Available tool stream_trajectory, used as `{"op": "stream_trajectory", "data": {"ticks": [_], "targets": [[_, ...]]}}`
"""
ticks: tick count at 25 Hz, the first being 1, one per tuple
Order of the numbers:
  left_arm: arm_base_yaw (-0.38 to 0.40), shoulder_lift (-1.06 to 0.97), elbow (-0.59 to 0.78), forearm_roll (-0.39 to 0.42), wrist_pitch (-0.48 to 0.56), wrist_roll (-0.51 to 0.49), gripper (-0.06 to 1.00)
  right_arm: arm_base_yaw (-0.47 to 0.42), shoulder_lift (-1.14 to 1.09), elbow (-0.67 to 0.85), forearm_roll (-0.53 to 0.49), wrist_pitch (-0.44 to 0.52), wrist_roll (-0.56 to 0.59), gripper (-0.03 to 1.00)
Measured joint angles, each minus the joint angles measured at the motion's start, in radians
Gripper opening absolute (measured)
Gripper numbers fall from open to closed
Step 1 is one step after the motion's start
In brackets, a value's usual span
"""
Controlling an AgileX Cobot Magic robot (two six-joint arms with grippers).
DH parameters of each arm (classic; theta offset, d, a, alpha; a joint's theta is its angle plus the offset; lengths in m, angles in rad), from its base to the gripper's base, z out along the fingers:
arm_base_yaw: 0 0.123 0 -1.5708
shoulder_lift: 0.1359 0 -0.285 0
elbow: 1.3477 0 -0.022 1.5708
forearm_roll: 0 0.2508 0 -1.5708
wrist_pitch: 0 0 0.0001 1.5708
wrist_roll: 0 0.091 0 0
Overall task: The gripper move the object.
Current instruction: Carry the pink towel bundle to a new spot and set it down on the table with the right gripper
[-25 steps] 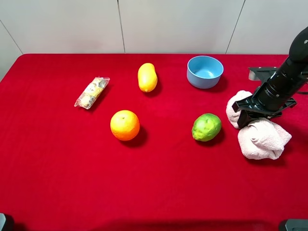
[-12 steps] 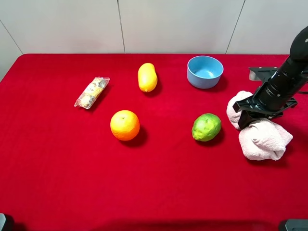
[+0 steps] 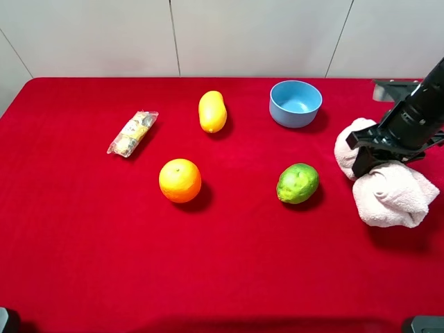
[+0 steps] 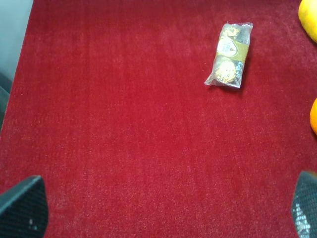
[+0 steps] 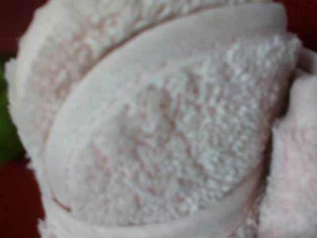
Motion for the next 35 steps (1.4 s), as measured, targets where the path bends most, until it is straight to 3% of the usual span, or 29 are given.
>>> {"op": "stream_trajectory", "data": {"ticks": [12, 23, 35], "targets": [[0.0, 0.0, 0.0, 0.0, 0.0, 0.0, 0.98, 0.021, -0.166, 0.0, -0.003, 0.117, 0.095, 0.34], [0.0, 0.0, 0.0, 0.0, 0.0, 0.0, 0.98, 0.212, -0.207, -0.017, -0.033, 0.218, 0.233, 0.34], [0.0, 0.0, 0.0, 0.0, 0.0, 0.0, 0.98, 0.442, -0.209, -0.296, -0.086, 0.359, 0.382, 0.34]]}}
